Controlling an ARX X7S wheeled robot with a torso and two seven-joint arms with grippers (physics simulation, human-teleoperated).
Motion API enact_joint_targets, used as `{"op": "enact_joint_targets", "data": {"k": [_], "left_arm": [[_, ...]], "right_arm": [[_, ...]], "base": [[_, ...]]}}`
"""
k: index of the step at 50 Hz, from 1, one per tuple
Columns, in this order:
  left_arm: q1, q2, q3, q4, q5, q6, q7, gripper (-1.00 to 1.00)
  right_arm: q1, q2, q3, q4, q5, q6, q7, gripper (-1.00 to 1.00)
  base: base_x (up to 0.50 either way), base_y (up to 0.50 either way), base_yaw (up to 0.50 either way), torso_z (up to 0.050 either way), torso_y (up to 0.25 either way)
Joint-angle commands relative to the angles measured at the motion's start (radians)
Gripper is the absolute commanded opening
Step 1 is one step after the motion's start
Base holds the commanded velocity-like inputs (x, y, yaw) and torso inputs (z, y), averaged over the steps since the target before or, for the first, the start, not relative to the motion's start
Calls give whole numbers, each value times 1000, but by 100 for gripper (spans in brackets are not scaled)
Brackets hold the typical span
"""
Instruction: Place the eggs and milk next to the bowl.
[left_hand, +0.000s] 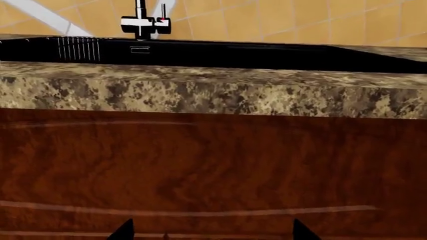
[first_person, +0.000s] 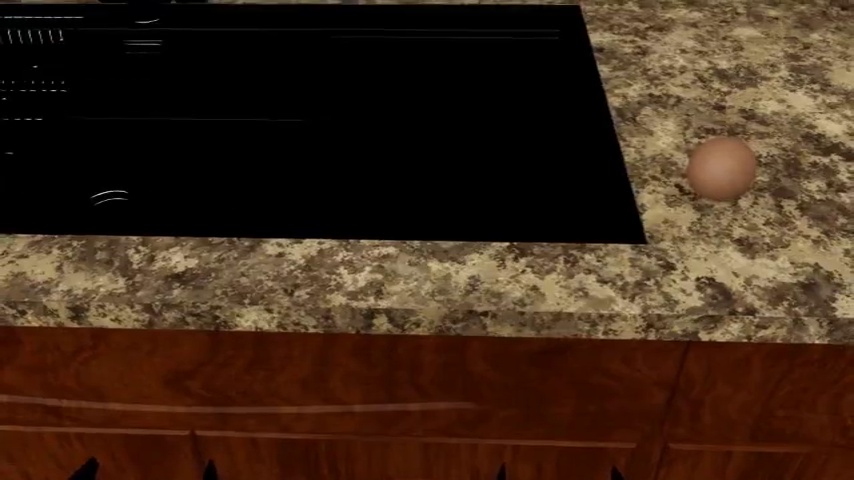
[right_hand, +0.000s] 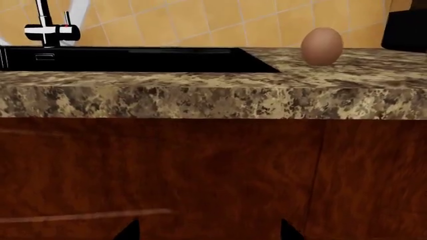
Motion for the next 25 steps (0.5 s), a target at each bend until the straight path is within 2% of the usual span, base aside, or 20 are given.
{"op": "enact_joint_targets", "data": {"k": [1, 8, 13, 21, 25], "left_arm": [[-21, 12, 2, 2, 14, -6, -8, 100], [-36, -6, 22, 2, 57, 12, -37, 100], [-72, -27, 28, 125, 43, -77, -32, 100], [-153, -59, 27, 218, 47, -187, -41, 100], [-215, -73, 0, 290, 0, -274, -26, 100]], "right_arm": [[7, -2, 20, -10, 3, -2, -19, 100], [14, 12, 14, -46, 20, 18, -15, 100], [49, 45, 19, -140, 5, 102, 5, 100], [108, 93, 20, -259, -10, 222, 10, 100], [157, 121, 17, -331, -21, 309, 6, 100]], "base": [[0, 0, 0, 50, 0], [0, 0, 0, 50, 0], [0, 0, 0, 50, 0], [0, 0, 0, 50, 0], [0, 0, 0, 50, 0]]}}
